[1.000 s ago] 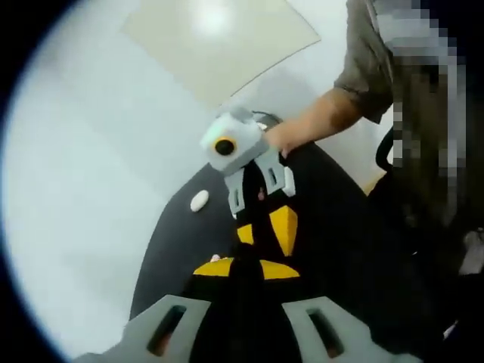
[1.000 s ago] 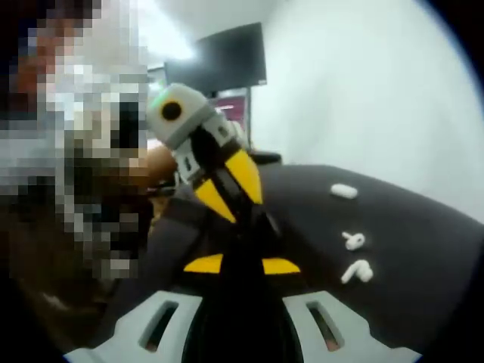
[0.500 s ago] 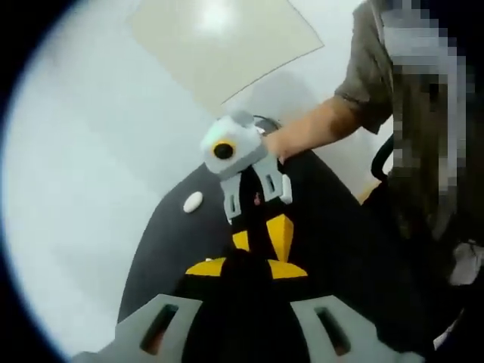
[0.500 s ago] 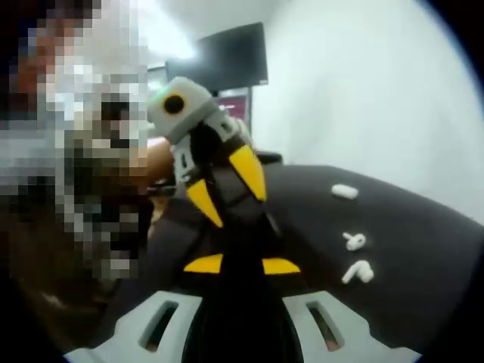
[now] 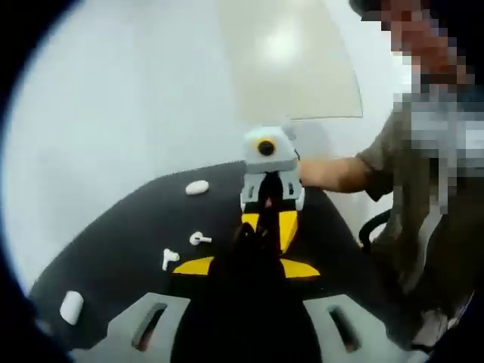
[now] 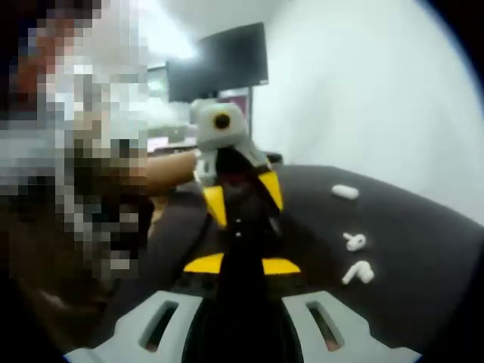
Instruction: Pick up three earphones and place each one into its charging case using tactile feedback, ensure that each earphone is properly inserted and securely positioned inside the case.
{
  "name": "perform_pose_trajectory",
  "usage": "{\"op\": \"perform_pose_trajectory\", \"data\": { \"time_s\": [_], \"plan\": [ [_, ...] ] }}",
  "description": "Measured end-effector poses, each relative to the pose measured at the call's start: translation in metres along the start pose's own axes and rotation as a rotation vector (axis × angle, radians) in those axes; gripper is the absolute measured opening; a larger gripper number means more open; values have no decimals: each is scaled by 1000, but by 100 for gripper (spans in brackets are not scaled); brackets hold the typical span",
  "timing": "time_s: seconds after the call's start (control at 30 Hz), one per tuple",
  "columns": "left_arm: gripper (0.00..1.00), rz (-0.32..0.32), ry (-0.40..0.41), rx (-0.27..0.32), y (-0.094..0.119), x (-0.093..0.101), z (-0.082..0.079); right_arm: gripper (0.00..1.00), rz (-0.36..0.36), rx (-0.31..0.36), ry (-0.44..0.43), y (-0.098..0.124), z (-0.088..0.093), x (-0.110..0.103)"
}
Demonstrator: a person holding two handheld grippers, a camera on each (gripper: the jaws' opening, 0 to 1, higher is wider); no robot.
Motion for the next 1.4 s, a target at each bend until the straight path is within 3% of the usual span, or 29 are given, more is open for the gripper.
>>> {"op": "perform_pose_trajectory", "data": {
  "time_s": [0.17, 0.33, 0.43, 0.53, 0.8, 0.83, 0.87, 0.9, 1.2, 1.4],
  "plan": [
    [30, 43, -29, -30, -14, 2, 9, 18, -10, 2, -33, 0, 1, 2],
    [32, 71, -76, 58, -22, 7, 3, 18, -21, 2, -53, -1, 1, 1],
    [30, 71, -108, 79, -23, 11, 4, 18, -26, 4, -53, -1, 1, 0],
    [30, 42, -239, 79, -21, 14, 0, 18, -40, -1, -85, -2, 1, 0],
    [27, 2, -383, 90, -15, 21, -6, 18, -63, -9, -159, -4, 2, 0],
    [19, -2, -392, 112, -13, 23, -10, 18, -61, -11, -166, -4, 3, 1],
    [17, 3, -400, 137, -10, 25, -15, 18, -42, -18, -192, -4, 5, 4],
    [16, -6, -390, 124, -10, 25, -15, 18, -57, -11, -183, -4, 4, 2],
    [18, -29, -401, 108, -14, 21, -10, 18, -59, -14, -194, -7, 8, 2],
    [24, -44, -429, 59, -18, 17, -3, 19, -35, -8, -175, -7, 8, 6]
  ]
}}
Point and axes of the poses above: the point that each gripper's makers call its tool centre point, and the gripper's own axes: y roughly backward along the fingers, x roughly to its right, z roughly out of its underside, the point moved 2 cm from there along y, roughly backward along the fingers, and after that the axes turned 3 degrees about z, right-handed, at the moved point
